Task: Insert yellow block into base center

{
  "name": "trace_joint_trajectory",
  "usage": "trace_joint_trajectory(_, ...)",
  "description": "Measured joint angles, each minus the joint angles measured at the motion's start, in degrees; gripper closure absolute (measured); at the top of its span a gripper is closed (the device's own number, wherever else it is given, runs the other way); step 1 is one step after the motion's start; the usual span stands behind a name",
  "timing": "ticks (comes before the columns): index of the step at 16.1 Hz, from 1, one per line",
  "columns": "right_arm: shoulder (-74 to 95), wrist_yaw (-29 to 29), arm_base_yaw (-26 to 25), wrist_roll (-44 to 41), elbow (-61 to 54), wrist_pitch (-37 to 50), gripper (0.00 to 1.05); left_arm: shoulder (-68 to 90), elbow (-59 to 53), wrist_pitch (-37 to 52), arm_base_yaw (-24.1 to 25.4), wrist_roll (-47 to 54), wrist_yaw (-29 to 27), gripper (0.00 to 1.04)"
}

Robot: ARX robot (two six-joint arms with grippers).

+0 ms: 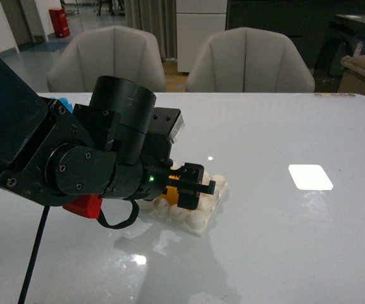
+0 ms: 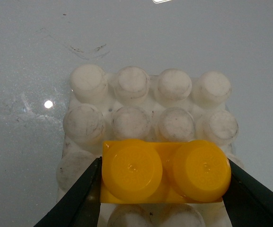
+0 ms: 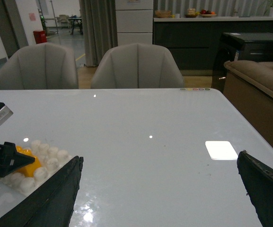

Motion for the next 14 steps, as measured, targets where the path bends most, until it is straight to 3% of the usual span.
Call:
trace_joint_trajectory(5, 0.0, 0.0, 0.0, 0.0, 0.0, 0.0, 0.06, 0.09, 0.0, 0.83, 0.07, -0.13, 0.5, 0.05)
trace_joint_trajectory(11, 0.0, 0.0, 0.0, 0.0, 0.0, 0.0, 0.06, -5.38, -0.79, 2.01, 0.72, -0.17, -0.31, 0.07)
trace_joint_trajectory(12, 0.0, 0.0, 0.0, 0.0, 0.0, 0.0, 0.06, -15.52, -5.75, 6.4, 0.74, -0.17, -1.18, 0.07)
trace_joint_trajectory(14, 0.0, 0.0, 0.0, 0.0, 0.0, 0.0, 0.06, -44.61, -29.55, 19.17, 1.14, -2.54, -5.05, 0.07)
